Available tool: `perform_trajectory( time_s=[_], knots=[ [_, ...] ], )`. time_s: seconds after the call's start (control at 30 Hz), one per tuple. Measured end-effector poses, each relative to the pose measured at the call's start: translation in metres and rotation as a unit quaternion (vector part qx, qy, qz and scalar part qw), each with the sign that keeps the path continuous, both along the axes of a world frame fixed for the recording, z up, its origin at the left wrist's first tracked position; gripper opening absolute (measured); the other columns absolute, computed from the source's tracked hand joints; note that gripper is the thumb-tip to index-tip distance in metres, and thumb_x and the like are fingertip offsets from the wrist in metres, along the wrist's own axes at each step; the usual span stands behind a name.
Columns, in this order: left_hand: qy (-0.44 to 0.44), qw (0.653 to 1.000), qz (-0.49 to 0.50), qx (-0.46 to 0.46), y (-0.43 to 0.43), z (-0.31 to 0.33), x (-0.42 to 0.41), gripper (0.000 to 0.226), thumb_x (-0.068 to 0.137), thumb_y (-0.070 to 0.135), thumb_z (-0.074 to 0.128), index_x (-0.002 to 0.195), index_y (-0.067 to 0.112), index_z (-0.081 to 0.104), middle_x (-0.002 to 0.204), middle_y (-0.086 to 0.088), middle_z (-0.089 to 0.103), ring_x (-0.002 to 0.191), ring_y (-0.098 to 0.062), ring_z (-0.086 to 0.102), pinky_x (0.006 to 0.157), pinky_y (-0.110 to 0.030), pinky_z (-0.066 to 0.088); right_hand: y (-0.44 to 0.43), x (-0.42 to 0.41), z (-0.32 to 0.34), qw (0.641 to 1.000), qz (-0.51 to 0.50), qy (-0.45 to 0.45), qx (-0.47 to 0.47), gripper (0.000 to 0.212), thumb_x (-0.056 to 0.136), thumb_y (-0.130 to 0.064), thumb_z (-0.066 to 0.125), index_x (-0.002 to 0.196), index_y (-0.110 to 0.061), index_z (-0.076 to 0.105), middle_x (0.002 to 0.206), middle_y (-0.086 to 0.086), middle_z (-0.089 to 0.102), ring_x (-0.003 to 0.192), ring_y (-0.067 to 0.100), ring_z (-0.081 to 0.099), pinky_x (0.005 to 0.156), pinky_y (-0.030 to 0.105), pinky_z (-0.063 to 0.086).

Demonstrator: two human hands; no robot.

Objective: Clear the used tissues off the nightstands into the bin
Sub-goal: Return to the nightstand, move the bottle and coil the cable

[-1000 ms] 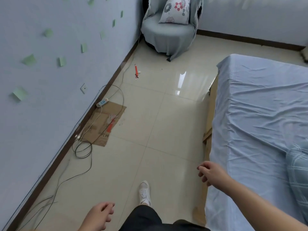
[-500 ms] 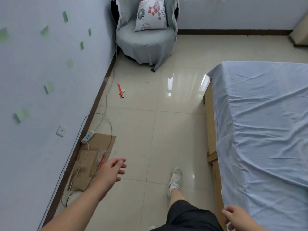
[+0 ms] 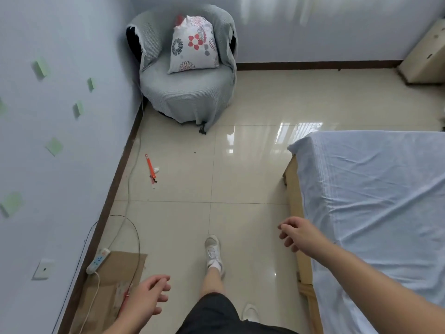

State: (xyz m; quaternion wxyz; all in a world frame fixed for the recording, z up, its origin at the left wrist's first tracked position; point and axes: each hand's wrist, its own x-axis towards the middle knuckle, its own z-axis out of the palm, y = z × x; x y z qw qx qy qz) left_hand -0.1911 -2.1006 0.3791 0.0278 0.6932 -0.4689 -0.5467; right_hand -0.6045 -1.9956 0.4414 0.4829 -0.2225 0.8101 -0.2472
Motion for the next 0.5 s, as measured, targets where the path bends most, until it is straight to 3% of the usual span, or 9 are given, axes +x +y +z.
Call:
perform_trajectory(
  time_s=[0.2, 0.3, 0.5],
  knots=[
    [0.011, 0.999, -0.028, 0.014, -0.160, -0.024, -0.063, 0.019, 0.107, 0.021, 0.057, 0.107, 0.024, 0.076, 0.106, -0.007, 0.077, 0.084, -0.025, 0.071, 0.066, -0.034, 0.054, -0.109, -0.051, -0.013, 0.999, -0.002, 0.039, 0.028, 0.017, 0.105, -0.016, 0.053, 0.106, -0.009, 0.069, 0.097, 0.015, 0.074, 0.074, 0.024, 0.066, 0.062, 0.035, 0.053],
    [0.022, 0.997, -0.075, 0.004, -0.244, -0.008, -0.114, 0.019, 0.107, 0.023, 0.056, 0.108, 0.025, 0.075, 0.105, -0.005, 0.077, 0.086, -0.024, 0.072, 0.067, -0.034, 0.055, -0.136, -0.078, -0.022, 0.997, -0.004, 0.044, 0.059, 0.015, 0.105, -0.021, 0.054, 0.105, -0.016, 0.068, 0.095, 0.007, 0.073, 0.082, 0.027, 0.071, 0.065, 0.033, 0.058],
    [0.060, 0.982, -0.174, -0.041, -0.390, 0.035, -0.248, 0.020, 0.108, 0.024, 0.054, 0.111, 0.026, 0.074, 0.105, -0.001, 0.077, 0.093, -0.024, 0.073, 0.069, -0.033, 0.057, -0.163, -0.135, -0.045, 0.989, -0.072, 0.019, 0.125, 0.016, 0.104, -0.023, 0.054, 0.100, -0.020, 0.069, 0.089, 0.006, 0.074, 0.071, 0.020, 0.068, 0.058, 0.028, 0.056]
  ],
)
